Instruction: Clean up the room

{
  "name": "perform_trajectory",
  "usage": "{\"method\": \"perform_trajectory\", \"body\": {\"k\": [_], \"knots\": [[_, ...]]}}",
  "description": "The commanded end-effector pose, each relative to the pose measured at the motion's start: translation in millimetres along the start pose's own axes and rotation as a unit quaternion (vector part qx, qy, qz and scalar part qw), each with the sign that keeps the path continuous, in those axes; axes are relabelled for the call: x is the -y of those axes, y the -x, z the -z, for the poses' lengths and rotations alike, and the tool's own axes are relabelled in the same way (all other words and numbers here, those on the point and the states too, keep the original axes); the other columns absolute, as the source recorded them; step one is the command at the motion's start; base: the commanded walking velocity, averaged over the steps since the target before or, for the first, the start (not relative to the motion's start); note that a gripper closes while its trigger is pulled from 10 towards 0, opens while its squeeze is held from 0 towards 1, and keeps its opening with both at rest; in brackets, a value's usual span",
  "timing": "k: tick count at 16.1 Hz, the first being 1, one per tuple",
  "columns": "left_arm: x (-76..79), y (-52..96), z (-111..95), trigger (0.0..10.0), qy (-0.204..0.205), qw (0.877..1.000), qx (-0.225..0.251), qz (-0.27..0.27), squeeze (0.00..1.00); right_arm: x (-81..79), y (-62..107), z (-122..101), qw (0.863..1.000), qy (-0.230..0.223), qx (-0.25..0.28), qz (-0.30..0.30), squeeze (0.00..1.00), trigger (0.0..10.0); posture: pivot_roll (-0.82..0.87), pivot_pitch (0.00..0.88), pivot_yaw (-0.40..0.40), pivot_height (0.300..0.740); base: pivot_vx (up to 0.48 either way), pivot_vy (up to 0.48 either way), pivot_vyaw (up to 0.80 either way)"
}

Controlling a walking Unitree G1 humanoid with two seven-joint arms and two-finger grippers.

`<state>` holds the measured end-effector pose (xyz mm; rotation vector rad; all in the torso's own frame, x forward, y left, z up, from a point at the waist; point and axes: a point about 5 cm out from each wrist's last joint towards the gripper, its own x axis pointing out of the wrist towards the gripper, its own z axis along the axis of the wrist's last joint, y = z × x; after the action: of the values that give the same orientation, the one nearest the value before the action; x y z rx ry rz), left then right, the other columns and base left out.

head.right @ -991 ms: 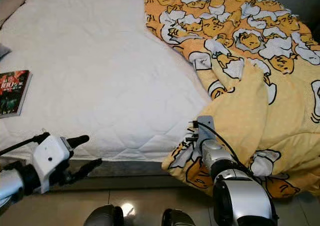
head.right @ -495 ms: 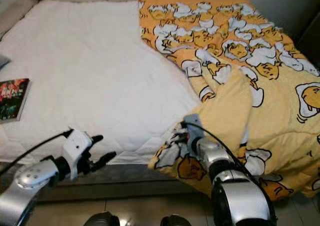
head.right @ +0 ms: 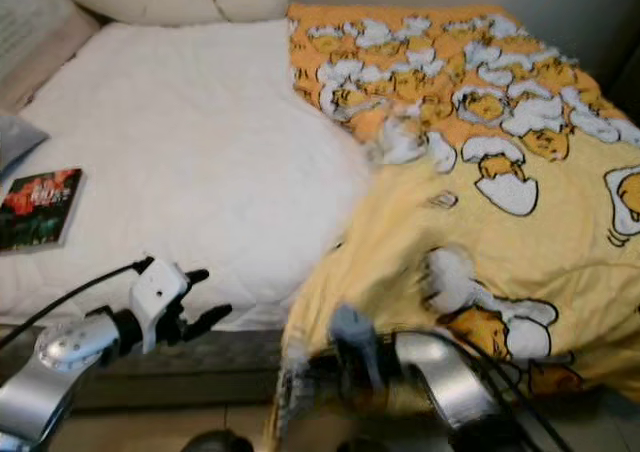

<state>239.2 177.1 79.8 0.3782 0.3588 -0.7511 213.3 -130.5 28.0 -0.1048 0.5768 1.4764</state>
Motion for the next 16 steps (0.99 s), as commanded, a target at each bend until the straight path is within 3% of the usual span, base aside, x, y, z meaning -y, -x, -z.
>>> {"method": "perform_trajectory", "body": {"k": [1,2,3,4,5,6,11,13,15,16], "knots": [[-1.3,-1.0,-3.5,10.0,-0.015,1.000,0.003,0.006,0.00,-4.4,0.2,-16.1,0.999,0.023,0.020,-0.042,0.00,0.0,-0.02,0.000,0.055,0.740,0.000,0.000,0.00],[-2.1,-1.8,-3.9,10.0,-0.016,1.000,0.004,0.008,0.00,-13.4,8.6,-9.9,0.997,0.020,-0.002,-0.070,0.00,0.0,-0.03,0.000,0.058,0.740,0.000,0.000,0.00],[-2.0,-3.8,-3.9,10.0,-0.017,1.000,0.006,0.009,0.00,-14.4,13.1,-2.0,0.997,0.029,-0.032,-0.056,0.00,10.0,-0.03,0.000,0.059,0.740,0.000,0.000,0.00],[-3.0,-6.5,-4.2,10.0,-0.019,1.000,0.008,0.010,0.00,-11.8,14.5,1.9,0.997,0.038,-0.053,-0.028,0.00,10.0,-0.03,0.000,0.063,0.740,0.000,0.000,0.00],[-4.2,-10.1,-6.7,10.0,-0.019,1.000,0.014,0.007,0.00,-1.4,13.7,1.8,0.998,0.023,-0.054,0.030,1.00,10.0,-0.04,0.000,0.066,0.740,0.000,0.000,0.00],[-5.1,-13.0,-9.0,10.0,-0.018,1.000,0.019,0.003,0.00,10.3,13.5,-2.2,0.995,-0.014,-0.036,0.091,1.00,10.0,-0.04,0.000,0.068,0.740,0.000,0.000,0.00],[-5.4,-19.2,-6.4,10.0,-0.014,1.000,0.017,0.013,0.00,5.6,22.0,-5.6,0.995,-0.021,-0.022,0.097,1.00,10.0,-0.05,0.000,0.081,0.740,0.000,0.000,0.00],[-4.4,-19.8,-4.7,10.0,0.005,1.000,0.023,0.006,0.00,15.2,32.1,-5.5,0.978,-0.022,-0.009,0.208,1.00,10.0,-0.05,0.000,0.086,0.740,0.000,0.000,0.00],[-6.9,-22.5,-6.1,10.0,0.034,0.998,0.030,-0.036,0.00,37.9,44.4,-7.1,0.927,-0.053,0.014,0.372,1.00,10.0,-0.07,0.000,0.089,0.740,0.000,0.000,0.00],[-9.9,-24.5,-9.0,10.0,0.058,0.995,0.046,-0.072,0.00,49.7,55.2,-8.8,0.867,-0.099,0.058,0.485,1.00,10.0,-0.07,0.000,0.088,0.740,0.000,0.000,0.00]]}}
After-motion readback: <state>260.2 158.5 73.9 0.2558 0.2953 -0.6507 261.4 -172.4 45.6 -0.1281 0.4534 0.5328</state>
